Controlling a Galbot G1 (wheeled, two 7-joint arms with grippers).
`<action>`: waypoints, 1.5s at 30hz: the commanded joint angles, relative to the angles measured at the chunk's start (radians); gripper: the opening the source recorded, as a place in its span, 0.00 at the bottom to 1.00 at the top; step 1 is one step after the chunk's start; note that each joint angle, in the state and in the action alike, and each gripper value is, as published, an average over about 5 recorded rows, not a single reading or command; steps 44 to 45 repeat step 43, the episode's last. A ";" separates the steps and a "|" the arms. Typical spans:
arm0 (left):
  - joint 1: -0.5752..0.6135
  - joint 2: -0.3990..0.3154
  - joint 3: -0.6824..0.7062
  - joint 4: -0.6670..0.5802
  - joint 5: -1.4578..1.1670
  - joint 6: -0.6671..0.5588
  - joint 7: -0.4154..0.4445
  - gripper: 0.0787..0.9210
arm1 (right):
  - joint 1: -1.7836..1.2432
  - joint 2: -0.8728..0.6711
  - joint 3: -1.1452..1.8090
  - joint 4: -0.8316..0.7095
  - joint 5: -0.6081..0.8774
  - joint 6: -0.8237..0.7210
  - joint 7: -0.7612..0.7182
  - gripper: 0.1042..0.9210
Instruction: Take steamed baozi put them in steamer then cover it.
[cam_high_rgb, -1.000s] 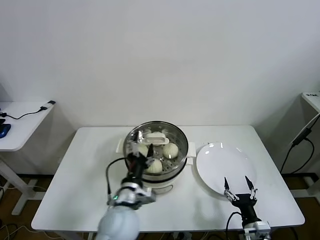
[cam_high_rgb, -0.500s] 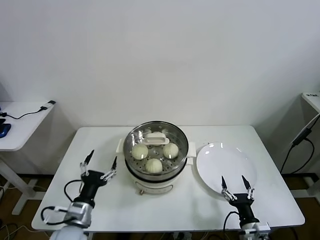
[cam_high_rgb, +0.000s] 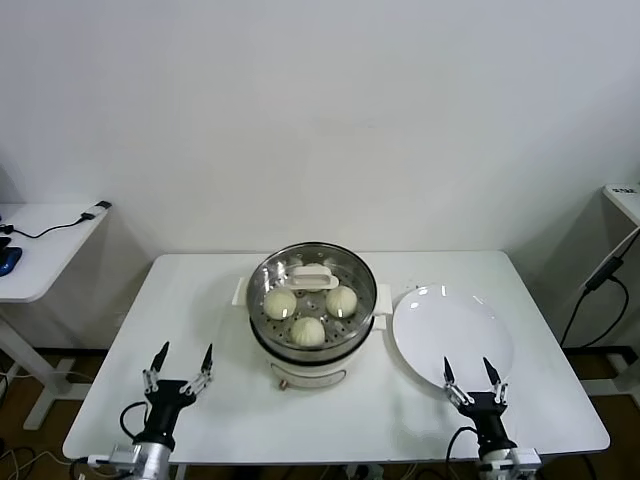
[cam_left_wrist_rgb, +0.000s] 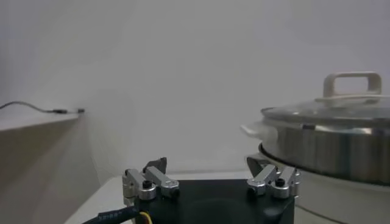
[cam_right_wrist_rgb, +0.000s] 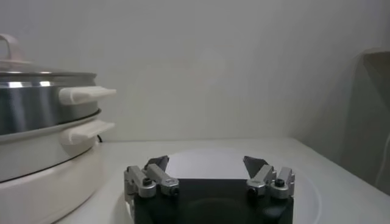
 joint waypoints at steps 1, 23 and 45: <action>0.025 0.008 -0.005 0.066 -0.080 -0.068 0.001 0.88 | 0.000 0.000 0.001 -0.015 0.013 0.008 -0.004 0.88; 0.028 -0.001 0.016 0.052 -0.049 -0.064 -0.001 0.88 | -0.010 0.000 0.003 -0.018 0.011 0.028 -0.014 0.88; 0.026 -0.005 0.020 0.051 -0.039 -0.061 -0.003 0.88 | -0.002 0.005 -0.010 -0.030 0.007 0.029 -0.014 0.88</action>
